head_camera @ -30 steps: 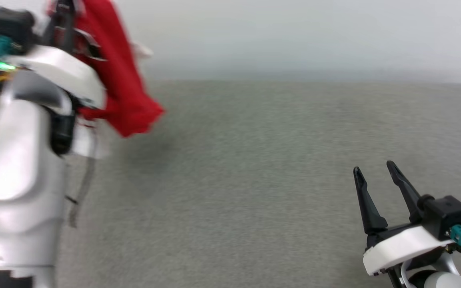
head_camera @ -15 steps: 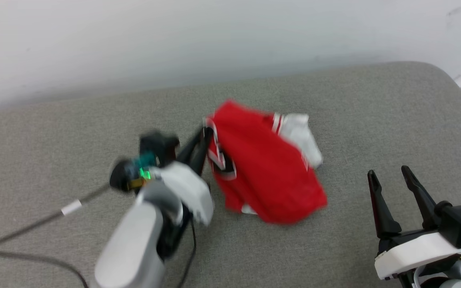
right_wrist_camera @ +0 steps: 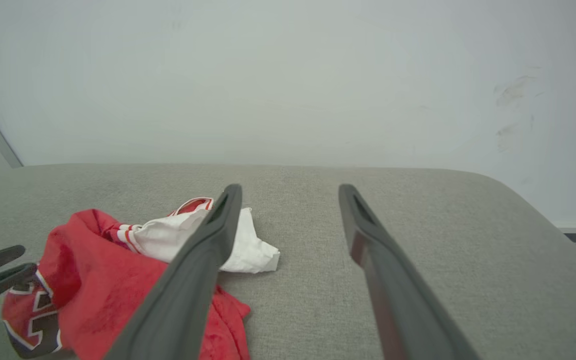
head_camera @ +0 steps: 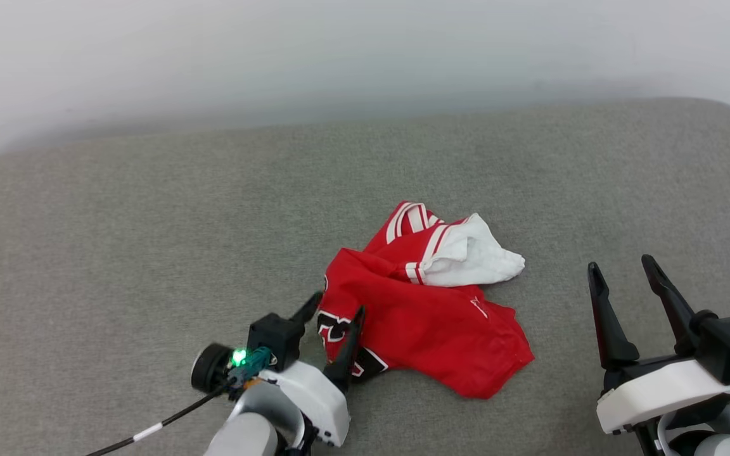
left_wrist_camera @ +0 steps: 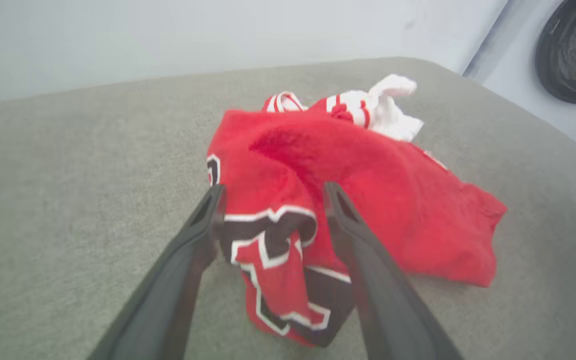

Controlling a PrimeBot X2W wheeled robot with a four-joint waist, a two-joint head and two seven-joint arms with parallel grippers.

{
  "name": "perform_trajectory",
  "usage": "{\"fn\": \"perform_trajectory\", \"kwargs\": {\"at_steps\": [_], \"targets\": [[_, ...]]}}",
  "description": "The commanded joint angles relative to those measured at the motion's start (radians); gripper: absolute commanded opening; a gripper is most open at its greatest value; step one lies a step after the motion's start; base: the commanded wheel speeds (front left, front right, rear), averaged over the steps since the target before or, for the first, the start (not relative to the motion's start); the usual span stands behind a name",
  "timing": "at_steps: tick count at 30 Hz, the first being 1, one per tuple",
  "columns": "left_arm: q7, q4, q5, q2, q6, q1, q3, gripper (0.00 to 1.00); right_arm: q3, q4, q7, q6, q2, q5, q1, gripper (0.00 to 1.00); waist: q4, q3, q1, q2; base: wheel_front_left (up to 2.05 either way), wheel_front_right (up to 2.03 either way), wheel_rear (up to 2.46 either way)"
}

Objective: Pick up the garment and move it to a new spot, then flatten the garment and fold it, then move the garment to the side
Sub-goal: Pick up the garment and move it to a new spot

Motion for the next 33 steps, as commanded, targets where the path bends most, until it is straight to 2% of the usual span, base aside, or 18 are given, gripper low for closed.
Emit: {"fn": "perform_trajectory", "kwargs": {"at_steps": [1,7,13,18,23,33], "targets": [[-0.025,-0.018,0.008,-0.003,0.007,-0.015,0.005,1.0,-0.003,-0.002,0.002,0.0,0.003,-0.003,-0.011,1.0,0.016,-0.018,0.0001,-0.0001,0.0,0.0,0.0],[-0.12,-0.12,0.03,0.011,0.058,-0.017,0.045,1.0,-0.021,-0.013,0.021,0.0,0.003,-0.014,0.022,1.0,0.053,-0.07,0.0001,-0.0001,0.0,0.0,0.0],[-0.144,-0.172,0.006,0.038,0.138,0.026,0.146,1.0,-0.033,-0.03,0.041,0.0,0.003,-0.022,0.055,1.0,0.081,-0.101,0.0001,-0.0001,0.0,0.0,0.0],[-0.148,-0.189,-0.015,0.092,0.19,0.101,0.233,1.0,-0.02,-0.034,0.058,0.0,0.003,-0.026,0.075,1.0,0.083,-0.117,0.0001,-0.0001,0.0,0.0,0.0],[-0.129,-0.21,-0.014,0.135,0.204,0.175,0.252,1.0,-0.008,-0.03,0.062,0.0,0.003,-0.018,0.095,1.0,0.081,-0.137,0.0001,-0.0001,0.0,0.0,0.0],[-0.094,-0.245,-0.015,0.151,0.198,0.213,0.226,1.0,-0.017,-0.035,0.065,0.0,0.003,-0.006,0.114,1.0,0.079,-0.149,0.0001,-0.0001,0.0,0.0,0.0]]}}
